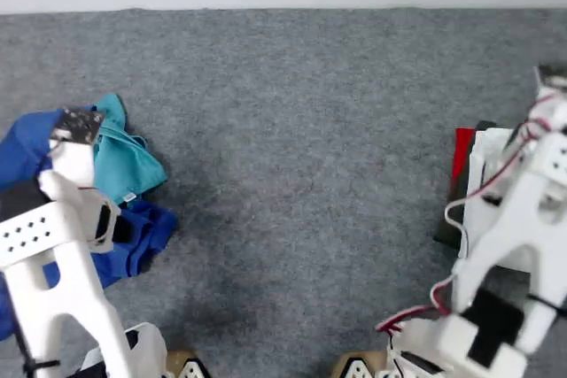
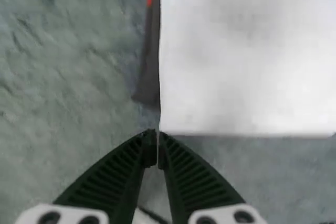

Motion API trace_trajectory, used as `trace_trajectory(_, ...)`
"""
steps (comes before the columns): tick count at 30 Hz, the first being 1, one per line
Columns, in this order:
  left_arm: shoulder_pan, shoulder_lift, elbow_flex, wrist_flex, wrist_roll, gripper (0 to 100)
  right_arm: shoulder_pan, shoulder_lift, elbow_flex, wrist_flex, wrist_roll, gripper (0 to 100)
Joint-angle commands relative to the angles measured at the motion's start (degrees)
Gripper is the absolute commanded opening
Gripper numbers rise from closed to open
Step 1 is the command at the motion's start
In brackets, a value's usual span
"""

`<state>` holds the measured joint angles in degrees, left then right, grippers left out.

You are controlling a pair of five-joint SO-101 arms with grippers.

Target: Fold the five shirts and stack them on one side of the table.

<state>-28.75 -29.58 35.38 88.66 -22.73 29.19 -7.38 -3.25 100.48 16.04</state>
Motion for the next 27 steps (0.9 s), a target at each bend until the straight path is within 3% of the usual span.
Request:
trace_trajectory(1, 0.62, -0.53, 6.46, -10.2, -0.79, 27, 2.42, -7.43, 6.77, 2.15, -0.18, 0.9)
trace_trajectory(10, 0.62, 19.96, 8.13, -20.04, -3.25, 26, 2.59, -13.41, 12.92, 1.98, -0.18, 0.9)
trace_trajectory(12, 0.62, 23.3, 6.02, -20.31, -2.81, 22, 2.68, -13.76, 12.92, 2.07, -0.18, 0.9)
trace_trajectory(15, 0.88, 25.05, 2.42, -20.31, -1.67, 8, 2.77, -13.85, 12.84, 2.24, -0.18, 0.9)
trace_trajectory(17, 1.67, 24.62, -0.13, -19.08, -1.49, 1, 3.74, -13.85, 12.84, 2.33, -0.18, 0.9)
trace_trajectory(27, 2.64, 2.11, -25.54, -9.41, 16.7, 1, 13.41, -15.08, 12.57, 2.24, -0.18, 0.9)
